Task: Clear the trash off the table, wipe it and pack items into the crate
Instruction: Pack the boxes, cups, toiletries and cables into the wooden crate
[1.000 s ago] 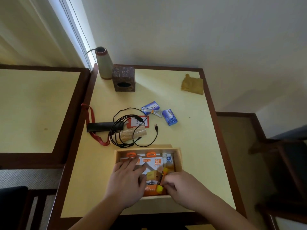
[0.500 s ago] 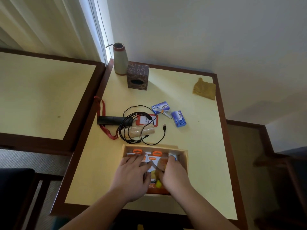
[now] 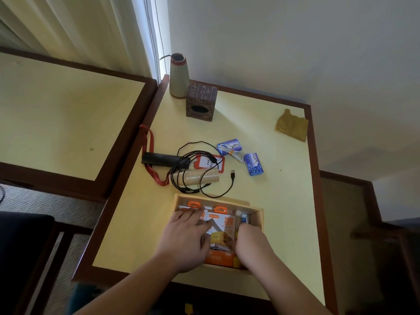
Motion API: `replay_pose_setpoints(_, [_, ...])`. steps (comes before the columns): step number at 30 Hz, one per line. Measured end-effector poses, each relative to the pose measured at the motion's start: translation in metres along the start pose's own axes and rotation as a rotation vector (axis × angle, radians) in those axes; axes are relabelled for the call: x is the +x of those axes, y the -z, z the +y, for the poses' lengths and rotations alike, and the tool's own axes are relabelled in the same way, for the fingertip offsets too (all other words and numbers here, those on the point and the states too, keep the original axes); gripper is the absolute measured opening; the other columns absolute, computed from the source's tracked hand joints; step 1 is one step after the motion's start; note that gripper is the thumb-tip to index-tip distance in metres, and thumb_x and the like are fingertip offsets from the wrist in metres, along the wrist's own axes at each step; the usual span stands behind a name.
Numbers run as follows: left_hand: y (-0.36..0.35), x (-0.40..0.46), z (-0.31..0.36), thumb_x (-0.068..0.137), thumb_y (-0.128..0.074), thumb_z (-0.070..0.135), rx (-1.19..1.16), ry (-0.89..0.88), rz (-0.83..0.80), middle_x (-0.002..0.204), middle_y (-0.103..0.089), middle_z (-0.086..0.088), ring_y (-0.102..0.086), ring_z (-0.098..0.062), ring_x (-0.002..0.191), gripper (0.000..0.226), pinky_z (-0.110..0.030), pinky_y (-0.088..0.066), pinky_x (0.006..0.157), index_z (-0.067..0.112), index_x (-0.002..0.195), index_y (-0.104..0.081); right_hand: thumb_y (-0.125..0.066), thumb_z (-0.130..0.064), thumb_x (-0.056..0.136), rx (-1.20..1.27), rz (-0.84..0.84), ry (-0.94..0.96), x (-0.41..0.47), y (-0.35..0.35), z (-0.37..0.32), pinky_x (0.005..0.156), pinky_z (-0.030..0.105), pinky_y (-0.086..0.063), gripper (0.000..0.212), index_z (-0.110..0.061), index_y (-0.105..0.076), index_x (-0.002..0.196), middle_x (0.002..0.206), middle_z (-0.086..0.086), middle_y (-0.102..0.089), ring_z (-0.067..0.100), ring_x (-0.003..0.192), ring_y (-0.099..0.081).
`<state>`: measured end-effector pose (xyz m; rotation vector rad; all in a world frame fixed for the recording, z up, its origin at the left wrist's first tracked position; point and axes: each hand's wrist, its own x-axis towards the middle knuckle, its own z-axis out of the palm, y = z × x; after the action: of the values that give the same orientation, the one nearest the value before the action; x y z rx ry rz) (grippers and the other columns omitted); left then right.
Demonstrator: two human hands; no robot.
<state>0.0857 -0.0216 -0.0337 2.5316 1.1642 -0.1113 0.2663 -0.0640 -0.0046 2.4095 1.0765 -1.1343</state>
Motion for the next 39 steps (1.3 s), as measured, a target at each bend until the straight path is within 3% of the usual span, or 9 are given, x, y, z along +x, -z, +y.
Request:
replay_pose_setpoints(3, [-0.001,0.000,-0.001,0.098,-0.040,0.054,0.000,0.006,0.018,0.160,-0.051,0.002,-0.043,-0.017,0.148,0.052,-0.040,-0.027,0.120,0.040,0.143,-0.062,-0.072,-0.031,0.094,0.037,-0.080,0.122,-0.002,0.020,0.013,0.068,0.032,-0.059,0.022,-0.012,-0.070,0.104,0.095,0.004,-0.074,0.022,0.084,-0.074])
replay_pose_setpoints(6, [-0.004,0.000,-0.001,0.100,-0.035,0.057,-0.040,0.006,0.027,0.166,-0.041,0.005,-0.032,-0.015,0.155,0.057,-0.038,-0.014,0.123,0.040,0.151,-0.054,-0.071,-0.031,0.099,0.399,-0.145,0.180,-0.003,0.077,0.026,0.068,0.037,-0.065,0.024,-0.007,-0.072,0.099,0.083,0.010,-0.079,0.023,0.071,-0.079])
replay_pose_setpoints(9, [-0.005,0.001,-0.001,0.099,-0.037,0.059,-0.032,0.014,0.045,0.165,-0.043,0.006,-0.034,-0.015,0.154,0.056,-0.035,-0.006,0.121,0.041,0.150,-0.055,-0.067,-0.024,0.100,0.589,0.255,0.230,0.018,0.130,0.031,0.070,0.046,-0.065,0.011,-0.014,-0.069,0.098,0.072,0.007,-0.077,0.026,0.063,-0.076])
replay_pose_setpoints(12, [-0.003,0.001,0.000,0.096,-0.046,0.060,0.005,0.022,-0.011,0.155,-0.057,0.005,-0.049,-0.016,0.145,0.050,-0.035,-0.010,0.118,0.042,0.139,-0.065,-0.069,-0.031,0.094,0.533,0.488,0.225,0.068,0.152,0.021,0.074,0.035,-0.056,0.025,-0.020,-0.065,0.116,0.096,0.002,-0.076,0.024,0.085,-0.074])
replay_pose_setpoints(16, [-0.002,-0.001,-0.002,0.096,-0.049,0.060,0.031,0.009,-0.059,0.155,-0.057,0.002,-0.052,-0.019,0.143,0.049,-0.036,-0.013,0.119,0.041,0.138,-0.066,-0.074,-0.033,0.092,0.317,0.332,0.215,0.140,0.151,-0.008,0.085,0.033,-0.042,0.077,-0.022,-0.035,0.158,0.147,0.013,-0.047,0.032,0.124,-0.057])
replay_pose_setpoints(22, [-0.002,-0.001,-0.002,0.097,-0.044,0.060,0.021,0.010,-0.013,0.161,-0.049,-0.001,-0.042,-0.020,0.151,0.053,-0.036,-0.007,0.122,0.042,0.145,-0.060,-0.066,-0.028,0.093,0.176,0.342,0.146,0.191,0.116,-0.008,0.094,0.041,-0.052,0.065,-0.030,-0.039,0.152,0.135,0.015,-0.046,0.039,0.116,-0.058])
replay_pose_setpoints(29, [-0.006,0.001,-0.005,0.098,-0.039,0.061,-0.008,0.015,0.013,0.167,-0.039,0.000,-0.033,-0.021,0.156,0.058,-0.037,-0.002,0.124,0.041,0.151,-0.053,-0.072,-0.038,0.090,0.764,0.613,0.134,0.090,0.093,0.021,0.062,0.032,-0.050,0.061,-0.027,-0.043,0.142,0.114,0.003,-0.067,0.016,0.085,-0.069])
replay_pose_setpoints(34, [0.000,0.002,-0.003,0.092,-0.052,0.059,0.017,0.009,-0.090,0.156,-0.056,0.000,-0.051,-0.020,0.145,0.050,-0.037,-0.017,0.119,0.039,0.135,-0.068,-0.067,-0.057,0.092,0.409,0.600,0.409,-0.022,0.029,0.046,0.078,0.022,-0.056,0.069,-0.041,-0.038,0.153,0.111,-0.021,-0.057,0.002,0.099,-0.057])
replay_pose_setpoints(39, [0.005,0.003,0.001,0.091,-0.056,0.059,0.052,0.020,-0.126,0.148,-0.063,0.006,-0.057,-0.014,0.138,0.046,-0.035,-0.021,0.114,0.040,0.130,-0.072,-0.048,-0.072,0.087,0.005,0.571,0.413,-0.018,-0.014,0.057,0.072,0.025,-0.043,0.071,-0.037,-0.049,0.149,0.104,-0.011,-0.061,0.010,0.089,-0.044])
